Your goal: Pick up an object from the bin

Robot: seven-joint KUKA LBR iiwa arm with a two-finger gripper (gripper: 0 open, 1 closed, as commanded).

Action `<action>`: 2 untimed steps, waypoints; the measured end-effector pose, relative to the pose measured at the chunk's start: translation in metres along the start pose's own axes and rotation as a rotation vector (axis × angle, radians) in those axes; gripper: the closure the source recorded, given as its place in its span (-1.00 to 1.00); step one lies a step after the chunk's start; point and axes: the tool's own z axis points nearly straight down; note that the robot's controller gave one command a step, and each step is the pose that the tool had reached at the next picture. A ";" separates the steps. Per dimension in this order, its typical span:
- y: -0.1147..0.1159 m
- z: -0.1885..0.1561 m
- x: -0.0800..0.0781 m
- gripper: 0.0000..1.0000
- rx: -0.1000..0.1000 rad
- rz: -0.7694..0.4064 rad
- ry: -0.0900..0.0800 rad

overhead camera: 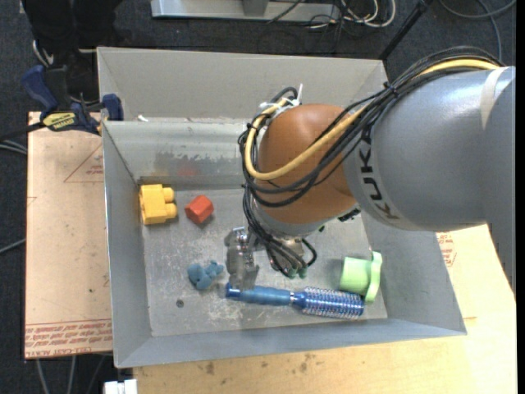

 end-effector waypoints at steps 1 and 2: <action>-0.001 0.004 0.002 -1.00 0.002 0.002 0.007; -0.007 0.121 0.015 -1.00 0.001 -0.090 -0.009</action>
Offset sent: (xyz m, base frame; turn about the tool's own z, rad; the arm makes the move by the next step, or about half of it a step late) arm 0.0000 0.0000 0.0000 0.0000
